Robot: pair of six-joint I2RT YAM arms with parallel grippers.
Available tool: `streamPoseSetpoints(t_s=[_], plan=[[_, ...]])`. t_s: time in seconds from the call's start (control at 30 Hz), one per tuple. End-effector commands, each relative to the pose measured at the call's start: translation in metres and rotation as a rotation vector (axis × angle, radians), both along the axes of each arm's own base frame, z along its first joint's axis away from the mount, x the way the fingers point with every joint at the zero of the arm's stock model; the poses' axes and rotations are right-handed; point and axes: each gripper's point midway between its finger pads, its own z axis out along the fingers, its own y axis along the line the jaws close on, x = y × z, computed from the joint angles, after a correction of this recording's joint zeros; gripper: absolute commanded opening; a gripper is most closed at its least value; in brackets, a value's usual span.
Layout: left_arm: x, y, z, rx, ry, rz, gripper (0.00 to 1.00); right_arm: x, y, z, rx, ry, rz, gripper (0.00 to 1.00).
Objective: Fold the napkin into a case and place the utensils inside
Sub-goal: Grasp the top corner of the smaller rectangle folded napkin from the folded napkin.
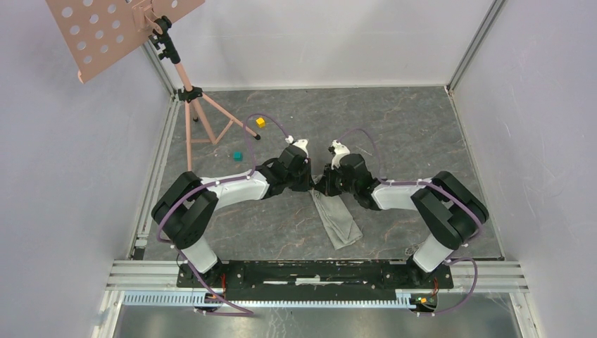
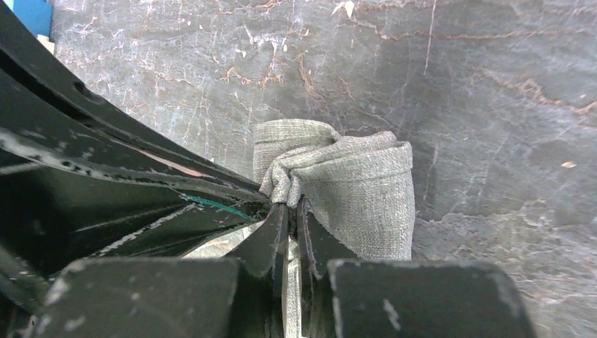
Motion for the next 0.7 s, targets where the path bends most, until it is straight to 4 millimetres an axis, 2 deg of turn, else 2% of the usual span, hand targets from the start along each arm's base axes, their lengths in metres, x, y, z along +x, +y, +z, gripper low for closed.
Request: streamPoseSetpoints(t_s=[0.0, 0.13, 0.2, 0.27, 0.33, 0.5, 0.67], plan=[[0.012, -0.011, 0.035, -0.094, -0.064, 0.026, 0.02, -0.011, 0.015, -0.010, 0.070, 0.000, -0.016, 0.07], [0.004, -0.015, 0.020, -0.113, -0.004, 0.019, 0.02, 0.001, 0.034, -0.013, 0.078, 0.000, 0.033, 0.08], [-0.001, -0.012, 0.011, -0.123, 0.024, 0.037, 0.02, 0.005, 0.034, -0.007, 0.062, -0.015, 0.044, 0.14], [-0.004, -0.006, 0.007, -0.120, 0.026, 0.046, 0.02, 0.002, 0.027, 0.002, 0.077, -0.021, 0.048, 0.28], [-0.005, -0.001, 0.005, -0.108, 0.022, 0.053, 0.02, -0.004, 0.019, 0.009, 0.092, -0.008, 0.062, 0.37], [-0.007, 0.004, 0.006, -0.095, 0.015, 0.047, 0.02, -0.014, 0.003, 0.027, 0.100, -0.023, 0.091, 0.48], [-0.006, 0.004, 0.009, -0.092, 0.009, 0.045, 0.02, -0.007, 0.000, 0.038, 0.105, -0.054, 0.094, 0.51]])
